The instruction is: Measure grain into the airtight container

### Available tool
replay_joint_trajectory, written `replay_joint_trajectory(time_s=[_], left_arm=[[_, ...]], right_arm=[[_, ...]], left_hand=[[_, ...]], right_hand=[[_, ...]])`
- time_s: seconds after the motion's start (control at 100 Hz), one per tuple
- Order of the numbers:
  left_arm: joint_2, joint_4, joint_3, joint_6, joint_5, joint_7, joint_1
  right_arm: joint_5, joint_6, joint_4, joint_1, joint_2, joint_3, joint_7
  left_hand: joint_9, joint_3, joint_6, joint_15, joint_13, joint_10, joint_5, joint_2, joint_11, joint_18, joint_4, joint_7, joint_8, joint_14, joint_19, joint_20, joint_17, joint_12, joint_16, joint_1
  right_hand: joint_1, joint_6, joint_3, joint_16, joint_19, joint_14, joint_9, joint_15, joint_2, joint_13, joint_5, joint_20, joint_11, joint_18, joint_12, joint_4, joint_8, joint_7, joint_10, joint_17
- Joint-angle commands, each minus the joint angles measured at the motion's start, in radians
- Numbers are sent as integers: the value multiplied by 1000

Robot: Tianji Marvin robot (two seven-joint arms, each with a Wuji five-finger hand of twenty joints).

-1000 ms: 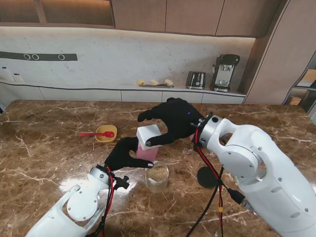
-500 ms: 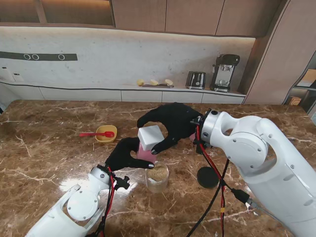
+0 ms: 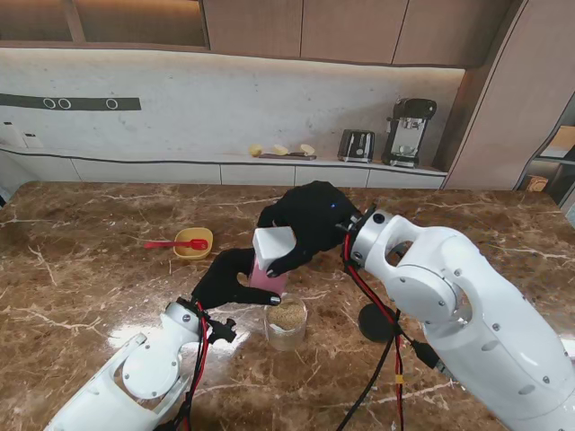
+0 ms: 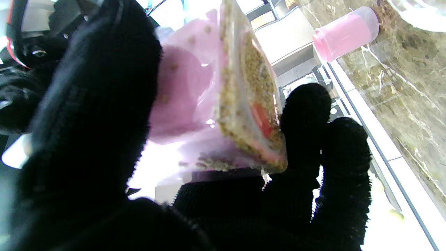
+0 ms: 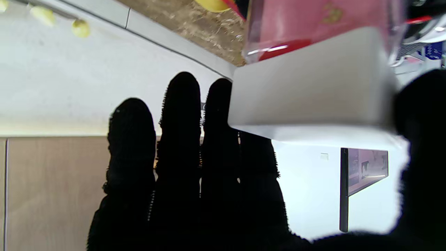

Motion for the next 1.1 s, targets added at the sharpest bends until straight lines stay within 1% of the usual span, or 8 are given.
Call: replay_joint_trajectory(time_s=[0.0, 0.16, 0.36, 0.51, 0.66, 0.83, 0.99, 1.09], left_arm=[[-1, 1, 7, -1, -2, -1, 2], [-2, 3, 9, -3, -1, 2, 1], [-3, 4, 11, -2, 0, 5, 3], [-3, 3, 11, -2, 0, 5, 4], [-3, 1, 10, -1, 2, 8, 8], [-3, -2, 9, 0, 2, 9, 12], [-2, -4, 7, 0, 3, 8, 14], [-2, -5, 5, 0, 4, 8, 14]], right_arm=[[-3, 0, 3, -16, -9, -6, 5], [-33, 20, -1, -28, -14, -19, -29], [-161, 139, -26, -58, -28, -50, -128], [-166, 148, -61, -83, -26, -33, -109], [-122, 112, -108, -109, -18, 32, -30], [131, 7, -134, -76, 13, 130, 183], [308, -23, -120, -9, 52, 169, 373], [353, -45, -86, 25, 64, 159, 419]], left_hand=[[135, 532, -417, 21, 15, -209, 145, 427, 171, -25, -11, 701, -1, -71, 19, 13, -3, 53, 11, 219], [136, 532, -416, 21, 15, -208, 145, 426, 171, -25, -11, 701, -1, -71, 18, 13, -4, 54, 11, 220], [136, 533, -416, 21, 16, -207, 147, 427, 171, -23, -12, 702, -1, -70, 19, 13, -3, 53, 11, 219], [137, 533, -415, 21, 16, -207, 146, 427, 171, -23, -11, 701, -1, -70, 19, 13, -3, 53, 11, 219], [136, 533, -415, 21, 16, -207, 146, 426, 170, -23, -12, 700, -1, -70, 19, 13, -3, 54, 10, 219], [137, 535, -414, 21, 16, -207, 147, 425, 170, -23, -13, 700, -1, -70, 19, 13, -3, 55, 10, 218], [138, 537, -413, 21, 17, -206, 147, 422, 170, -23, -15, 700, -1, -70, 19, 13, -3, 56, 10, 217], [138, 539, -414, 21, 17, -207, 146, 423, 170, -23, -16, 700, -1, -71, 19, 13, -3, 56, 10, 217]], right_hand=[[6, -55, 133, 8, 94, 16, 85, 50, 33, 67, 103, 20, 46, 14, 21, 5, 3, 90, -13, 46], [-63, -82, 186, -10, 222, 53, 284, 136, 59, 216, 310, -24, 74, 39, 17, 15, -49, 209, 5, 164], [-291, -56, 258, -31, 338, 98, 371, 280, 205, 283, 440, -108, 163, 65, -42, 59, -165, 284, 54, 328], [-399, 13, 222, -155, 180, 104, 263, -39, 338, 221, 227, -157, -95, 55, -149, 93, -273, 65, 73, 181], [-426, -31, 191, -168, -165, 73, -118, -379, 391, -113, -172, -136, -313, 31, -241, 78, -320, -216, 41, -148], [-111, 3, 147, -254, -572, 21, -577, -593, 180, -513, -440, -55, -444, 29, -332, 34, -296, -390, 45, -468], [309, -39, 76, -280, -744, 26, -711, -635, -17, -664, -470, -47, -462, 5, -348, 15, -303, -426, 64, -586], [363, -119, 420, -292, -797, 12, -755, -634, -120, -715, -501, -18, -456, -16, -352, -35, -287, -434, 57, -610]])
